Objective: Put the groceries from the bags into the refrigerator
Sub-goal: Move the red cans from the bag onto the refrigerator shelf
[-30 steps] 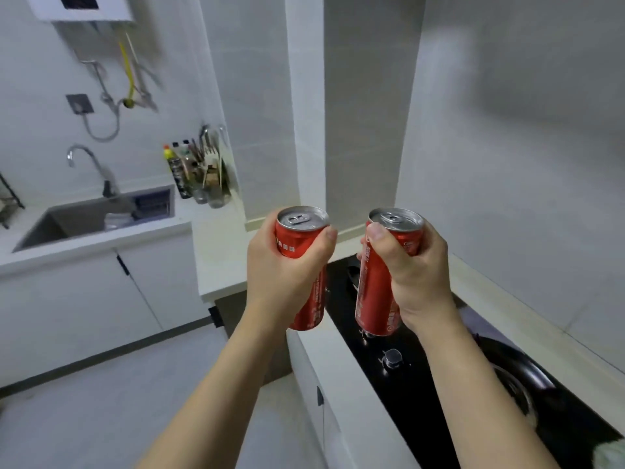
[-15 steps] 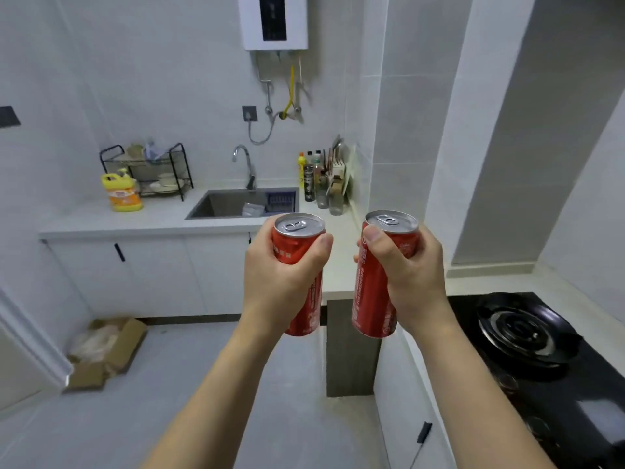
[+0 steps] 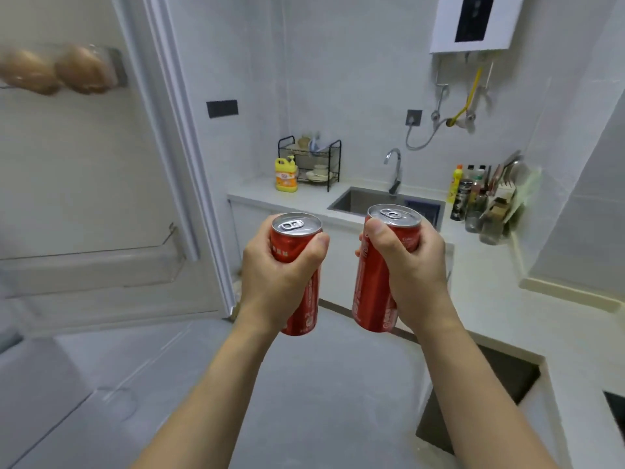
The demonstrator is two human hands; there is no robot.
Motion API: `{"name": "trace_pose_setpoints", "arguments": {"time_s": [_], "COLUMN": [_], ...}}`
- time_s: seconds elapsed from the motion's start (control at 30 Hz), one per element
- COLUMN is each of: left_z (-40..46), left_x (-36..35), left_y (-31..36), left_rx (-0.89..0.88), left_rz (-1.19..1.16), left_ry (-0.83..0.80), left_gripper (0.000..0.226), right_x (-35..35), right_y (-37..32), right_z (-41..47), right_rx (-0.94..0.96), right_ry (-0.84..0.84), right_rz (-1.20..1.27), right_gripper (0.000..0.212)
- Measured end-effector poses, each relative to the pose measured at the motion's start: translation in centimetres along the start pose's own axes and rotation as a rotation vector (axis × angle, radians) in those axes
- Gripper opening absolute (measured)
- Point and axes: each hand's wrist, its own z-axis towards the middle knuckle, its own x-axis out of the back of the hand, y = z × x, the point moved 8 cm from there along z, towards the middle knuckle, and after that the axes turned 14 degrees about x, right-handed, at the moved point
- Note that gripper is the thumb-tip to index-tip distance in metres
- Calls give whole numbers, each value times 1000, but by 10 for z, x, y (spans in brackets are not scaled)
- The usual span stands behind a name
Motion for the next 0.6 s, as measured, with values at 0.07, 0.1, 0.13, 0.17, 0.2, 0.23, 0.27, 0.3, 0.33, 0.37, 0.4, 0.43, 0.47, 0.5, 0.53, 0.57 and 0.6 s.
{"name": "trace_pose_setpoints", "arguments": {"time_s": [0.07, 0.1, 0.13, 0.17, 0.2, 0.23, 0.27, 0.3, 0.33, 0.37, 0.4, 0.43, 0.47, 0.5, 0.53, 0.57, 0.6], "left_z": [-2, -4, -8, -11, -15, -20, -25, -31, -37, -43, -49, -56, -62, -68, -74, -80, -87], "left_x": [27, 40, 54, 67, 80, 95, 110, 125, 140, 155, 170, 185, 199, 213, 226, 239, 251], "left_y": [2, 4, 6, 7, 8, 9, 10, 12, 13, 14, 15, 16, 17, 19, 20, 22, 25], "left_rx": [-5, -11, -14, -11, -5, 1, 5, 8, 12, 18, 24, 29, 33, 34, 34, 34, 35], "left_rz": [16, 24, 28, 31, 41, 60, 84, 105, 125, 146, 164, 178, 189, 199, 206, 212, 216], "left_ry": [81, 128, 172, 210, 247, 291, 336, 379, 420, 461, 504, 545, 584, 622, 655, 685, 712], "left_gripper": [27, 26, 26, 26, 27, 27, 27, 27, 26, 25, 26, 27, 29, 31, 31, 31, 30], "right_x": [-27, -40, -54, -68, -83, -97, -113, -128, -142, -157, -172, -187, -201, -216, -230, -244, -258], "right_y": [2, 3, 4, 4, 4, 3, 2, 1, 0, -1, -3, -6, -9, -12, -17, -22, -27], "right_z": [2, 2, 2, 1, -1, -3, -6, -9, -13, -17, -22, -28, -33, -39, -46, -52, -58], "right_rx": [-6, -14, -22, -28, -36, -43, -51, -59, -66, -74, -79, -83, -86, -88, -91, -93, -96], "right_ry": [-49, -75, -101, -129, -158, -187, -214, -239, -263, -289, -315, -340, -366, -395, -425, -450, -473], "right_rz": [78, 117, 155, 186, 215, 249, 287, 322, 349, 373, 400, 427, 452, 476, 505, 535, 563], "right_gripper": [25, 29, 32, 32, 31, 30, 28, 25, 23, 22, 22, 22, 21, 20, 20, 20, 20]}}
